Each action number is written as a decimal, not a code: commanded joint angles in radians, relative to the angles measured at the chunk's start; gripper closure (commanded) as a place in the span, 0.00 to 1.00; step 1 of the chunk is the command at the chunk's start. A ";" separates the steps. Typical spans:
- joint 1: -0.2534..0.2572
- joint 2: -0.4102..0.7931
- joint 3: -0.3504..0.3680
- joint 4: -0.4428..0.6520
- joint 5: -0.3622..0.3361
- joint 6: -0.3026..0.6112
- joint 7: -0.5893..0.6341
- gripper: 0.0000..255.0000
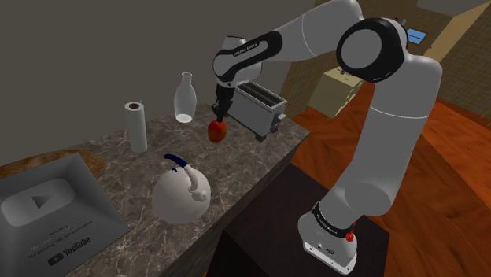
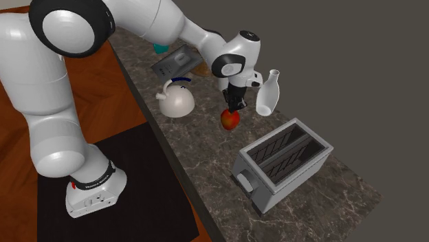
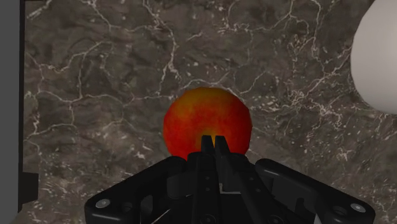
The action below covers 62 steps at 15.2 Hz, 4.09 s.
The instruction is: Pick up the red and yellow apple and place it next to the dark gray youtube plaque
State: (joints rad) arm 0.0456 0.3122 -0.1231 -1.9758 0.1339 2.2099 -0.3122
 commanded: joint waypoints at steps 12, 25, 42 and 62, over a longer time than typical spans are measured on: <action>0.003 -0.091 -0.007 0.059 -0.023 -0.148 0.021 1.00; 0.004 -0.149 -0.011 0.161 -0.038 -0.307 0.039 1.00; 0.130 -0.118 0.082 0.294 -0.040 -0.390 0.266 1.00; 0.400 0.297 0.206 0.911 -0.084 -0.559 0.667 1.00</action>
State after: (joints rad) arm 0.4301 0.5666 0.0801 -1.1339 0.0545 1.6758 0.3350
